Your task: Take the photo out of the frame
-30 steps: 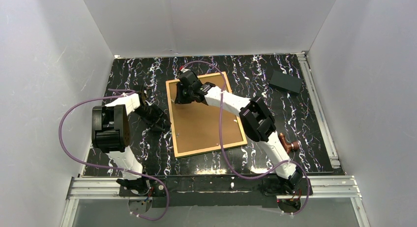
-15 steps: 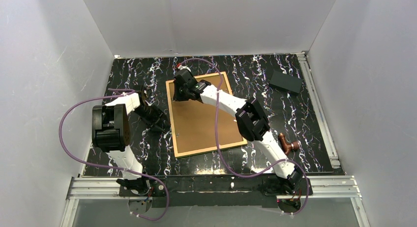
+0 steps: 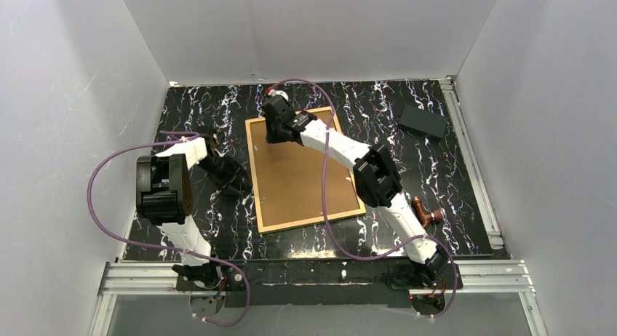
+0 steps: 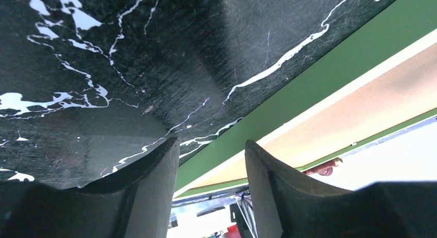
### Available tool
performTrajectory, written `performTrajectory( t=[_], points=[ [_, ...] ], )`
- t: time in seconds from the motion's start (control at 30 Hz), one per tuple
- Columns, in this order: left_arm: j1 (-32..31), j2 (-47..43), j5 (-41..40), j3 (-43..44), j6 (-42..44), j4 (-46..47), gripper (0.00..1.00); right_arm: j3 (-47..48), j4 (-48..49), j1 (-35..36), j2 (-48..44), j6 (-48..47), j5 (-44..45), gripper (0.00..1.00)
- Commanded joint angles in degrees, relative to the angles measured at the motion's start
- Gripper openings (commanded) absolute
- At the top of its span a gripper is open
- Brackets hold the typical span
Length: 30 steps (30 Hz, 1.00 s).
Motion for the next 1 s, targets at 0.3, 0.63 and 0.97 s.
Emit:
performTrajectory(
  t=[0.3,0.63,0.97],
  points=[
    [-3.9,-5.9,-2.2,0.3,4.4,-6.9,0.54,-44.1,3.2,-0.1,-42.9,-1.4,-0.3,0.01],
    [-6.3,-6.8,0.3,1.9,8.5,-6.3,0.67,-76.3,-2.4,3.5,-70.2,10.1,3.4,0.01],
    [-6.6,-5.5,2.8,4.4,8.3,-9.6,0.67,-79.0,-15.0,3.1,-77.0,14.4,7.5,0.01]
  ],
)
